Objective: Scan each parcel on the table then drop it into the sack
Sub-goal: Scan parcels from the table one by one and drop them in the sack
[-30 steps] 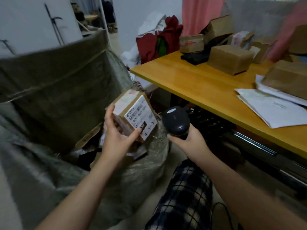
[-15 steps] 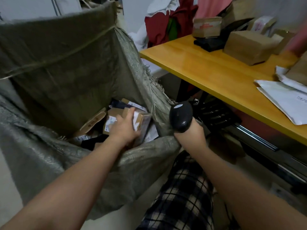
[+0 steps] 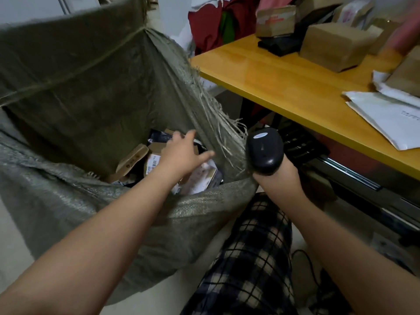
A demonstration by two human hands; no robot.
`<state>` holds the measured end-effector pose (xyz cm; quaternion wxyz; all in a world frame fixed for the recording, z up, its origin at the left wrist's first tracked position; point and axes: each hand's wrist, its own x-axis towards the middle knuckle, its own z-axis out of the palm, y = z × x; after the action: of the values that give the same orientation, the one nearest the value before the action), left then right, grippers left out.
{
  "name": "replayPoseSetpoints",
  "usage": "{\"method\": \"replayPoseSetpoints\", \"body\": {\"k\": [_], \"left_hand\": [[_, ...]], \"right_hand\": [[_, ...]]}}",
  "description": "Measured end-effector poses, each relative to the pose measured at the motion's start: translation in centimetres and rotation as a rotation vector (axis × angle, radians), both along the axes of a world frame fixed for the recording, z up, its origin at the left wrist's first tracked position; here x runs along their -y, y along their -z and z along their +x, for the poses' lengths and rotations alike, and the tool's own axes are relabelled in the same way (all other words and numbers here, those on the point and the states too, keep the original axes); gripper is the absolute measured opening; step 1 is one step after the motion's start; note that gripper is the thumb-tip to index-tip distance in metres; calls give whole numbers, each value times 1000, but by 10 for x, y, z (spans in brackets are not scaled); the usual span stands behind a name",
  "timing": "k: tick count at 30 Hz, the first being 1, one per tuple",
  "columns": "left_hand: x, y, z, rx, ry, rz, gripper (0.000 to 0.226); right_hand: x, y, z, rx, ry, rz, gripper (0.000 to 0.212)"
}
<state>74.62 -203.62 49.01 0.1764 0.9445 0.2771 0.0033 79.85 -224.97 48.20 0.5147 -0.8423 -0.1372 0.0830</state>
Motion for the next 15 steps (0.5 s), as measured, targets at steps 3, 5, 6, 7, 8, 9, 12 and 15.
{"method": "replayPoseSetpoints", "body": {"k": [3,5,6,7,8,9,12,15], "left_hand": [[16,-27,10,186,43,67,63],[32,-43,19,245,87,43,56],[42,-49,26,269,115,27,54],[55,-54,32,291,144,18,53],[68,-58,39,314,173,11,52],[83,-62,47,332,206,6,50],[136,-69,67,369,320,-13,47],[189,-64,83,417,408,-83,44]], "right_hand": [[18,-11,0,58,83,105,38],[35,-24,4,93,148,173,33],[44,-30,8,115,170,178,29],[55,-37,12,134,189,167,23],[67,-44,16,153,202,150,17],[80,-51,21,171,208,134,13],[125,-69,28,173,236,122,16],[169,-74,25,133,291,112,22]]}}
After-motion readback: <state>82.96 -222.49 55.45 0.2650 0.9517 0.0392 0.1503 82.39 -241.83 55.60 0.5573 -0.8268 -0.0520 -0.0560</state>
